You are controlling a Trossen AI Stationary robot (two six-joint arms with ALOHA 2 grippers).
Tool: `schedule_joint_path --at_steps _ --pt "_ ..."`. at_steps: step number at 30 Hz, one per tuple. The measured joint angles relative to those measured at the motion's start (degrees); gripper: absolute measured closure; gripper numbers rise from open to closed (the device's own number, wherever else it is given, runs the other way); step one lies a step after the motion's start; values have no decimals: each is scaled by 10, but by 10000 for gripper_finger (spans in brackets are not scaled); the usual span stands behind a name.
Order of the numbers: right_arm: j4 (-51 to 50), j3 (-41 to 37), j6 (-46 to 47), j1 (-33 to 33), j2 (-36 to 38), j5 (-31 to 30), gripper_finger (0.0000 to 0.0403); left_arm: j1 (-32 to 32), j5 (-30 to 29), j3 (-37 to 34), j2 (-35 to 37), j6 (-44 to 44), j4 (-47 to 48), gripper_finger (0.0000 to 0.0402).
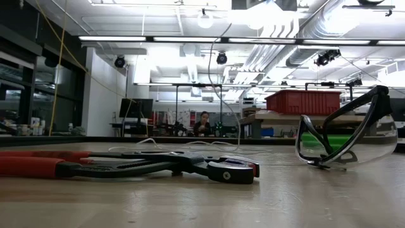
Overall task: Coil cords
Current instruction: Coil the wire into the spool
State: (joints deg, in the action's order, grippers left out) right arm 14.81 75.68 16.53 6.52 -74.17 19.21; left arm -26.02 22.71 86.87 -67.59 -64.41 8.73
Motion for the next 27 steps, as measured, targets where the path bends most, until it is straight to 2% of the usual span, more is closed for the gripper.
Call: schedule_joint_path --at_steps 13,22,27 --pt "-4 0 0 26 2 10 403 -1 91 0 -3 -37 68 401" --pt "11 0 -5 49 2 29 403 30 130 0 -30 -68 53 401" --pt "22 0 -5 61 2 42 403 51 160 0 -56 -103 -4 401"
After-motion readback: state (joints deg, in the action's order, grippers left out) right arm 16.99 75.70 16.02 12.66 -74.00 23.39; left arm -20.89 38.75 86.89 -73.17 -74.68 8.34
